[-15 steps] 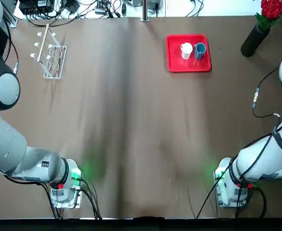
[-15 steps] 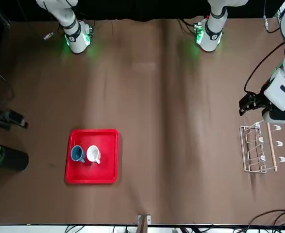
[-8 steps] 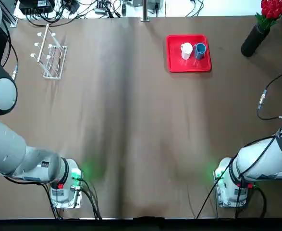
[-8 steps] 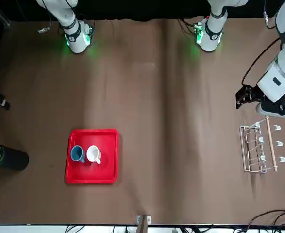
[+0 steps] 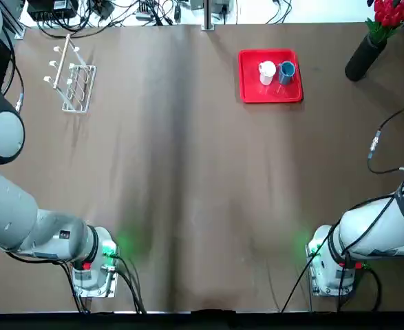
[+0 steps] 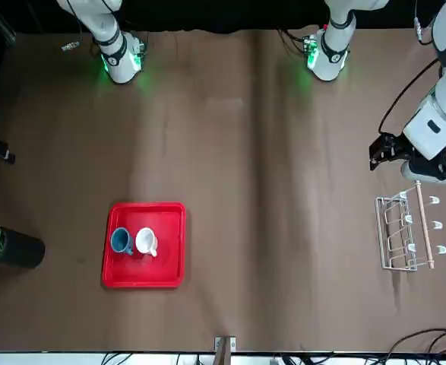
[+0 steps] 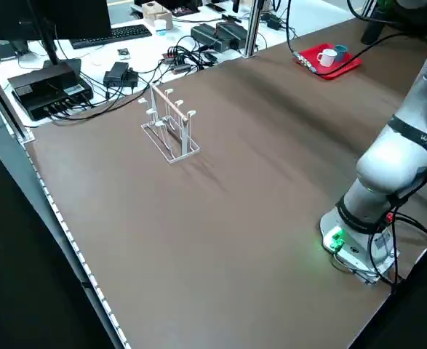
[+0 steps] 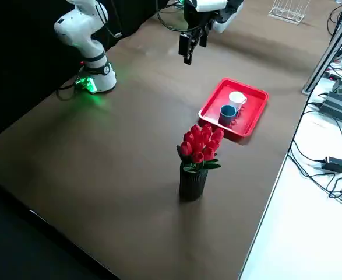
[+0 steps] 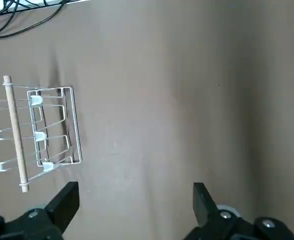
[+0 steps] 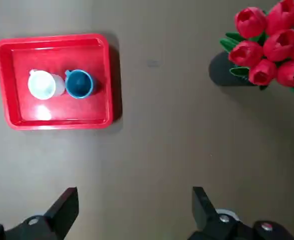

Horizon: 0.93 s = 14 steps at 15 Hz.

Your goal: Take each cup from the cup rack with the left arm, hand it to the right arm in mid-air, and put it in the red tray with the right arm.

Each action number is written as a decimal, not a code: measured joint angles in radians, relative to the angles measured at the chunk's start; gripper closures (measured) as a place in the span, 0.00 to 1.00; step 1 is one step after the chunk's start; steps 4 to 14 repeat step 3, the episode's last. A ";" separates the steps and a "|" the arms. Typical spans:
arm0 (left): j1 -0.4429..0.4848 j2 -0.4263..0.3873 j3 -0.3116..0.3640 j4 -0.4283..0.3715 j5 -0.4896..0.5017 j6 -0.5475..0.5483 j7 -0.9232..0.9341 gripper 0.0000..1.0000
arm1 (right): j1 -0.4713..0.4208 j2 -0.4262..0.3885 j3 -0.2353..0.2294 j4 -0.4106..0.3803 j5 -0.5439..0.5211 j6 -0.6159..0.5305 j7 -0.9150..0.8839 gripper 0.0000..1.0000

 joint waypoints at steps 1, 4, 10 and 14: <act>0.000 0.000 0.000 0.002 0.000 0.000 0.000 0.00 | 0.001 0.000 0.001 0.000 -0.006 -0.001 0.005 0.00; 0.000 0.000 0.000 0.004 0.000 0.000 0.000 0.00 | 0.007 0.000 0.008 -0.003 -0.008 -0.001 0.035 0.00; 0.000 0.000 0.000 0.004 0.000 0.000 0.000 0.00 | 0.007 0.000 0.008 -0.003 -0.008 -0.001 0.035 0.00; 0.000 0.000 0.000 0.004 0.000 0.000 0.000 0.00 | 0.007 0.000 0.008 -0.003 -0.008 -0.001 0.035 0.00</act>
